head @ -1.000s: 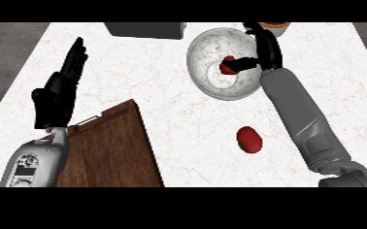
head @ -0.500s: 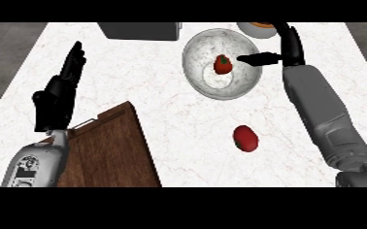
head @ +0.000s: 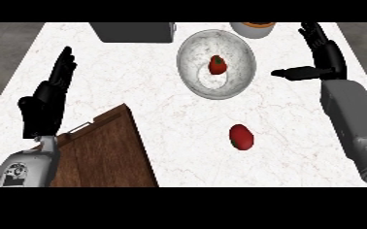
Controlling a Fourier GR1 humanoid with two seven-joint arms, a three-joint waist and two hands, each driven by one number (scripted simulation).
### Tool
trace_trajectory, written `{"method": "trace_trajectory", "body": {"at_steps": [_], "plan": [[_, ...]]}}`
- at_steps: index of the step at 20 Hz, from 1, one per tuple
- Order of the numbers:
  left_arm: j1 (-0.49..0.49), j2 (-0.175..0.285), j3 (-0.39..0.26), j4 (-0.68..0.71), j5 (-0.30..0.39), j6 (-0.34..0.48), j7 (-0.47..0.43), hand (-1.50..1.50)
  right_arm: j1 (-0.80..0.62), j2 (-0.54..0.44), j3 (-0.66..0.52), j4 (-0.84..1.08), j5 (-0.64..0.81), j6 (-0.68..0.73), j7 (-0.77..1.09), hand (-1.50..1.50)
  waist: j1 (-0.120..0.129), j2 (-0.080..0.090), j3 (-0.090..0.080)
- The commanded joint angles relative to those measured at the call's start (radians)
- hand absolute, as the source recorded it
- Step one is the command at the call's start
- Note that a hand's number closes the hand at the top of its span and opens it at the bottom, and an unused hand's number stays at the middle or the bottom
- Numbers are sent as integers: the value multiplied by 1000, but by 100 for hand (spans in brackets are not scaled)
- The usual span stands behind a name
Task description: Pick the bell pepper from the placemat and place it in the bowl
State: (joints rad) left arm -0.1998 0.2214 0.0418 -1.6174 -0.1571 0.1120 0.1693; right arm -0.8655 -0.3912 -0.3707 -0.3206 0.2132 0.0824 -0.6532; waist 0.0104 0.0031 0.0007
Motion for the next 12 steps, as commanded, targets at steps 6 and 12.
{"method": "trace_trajectory", "body": {"at_steps": [6, 12], "plan": [[-30, -3, 40, 73, -4, -8, -32, 0, 215, -4, 56, -217, -43, 175, -44, -150, -17, -5, -1], [-30, -26, -2, -31, -52, -3, 69, 0, 317, -11, 62, -332, -87, 200, -31, -150, -10, -4, -1]]}}
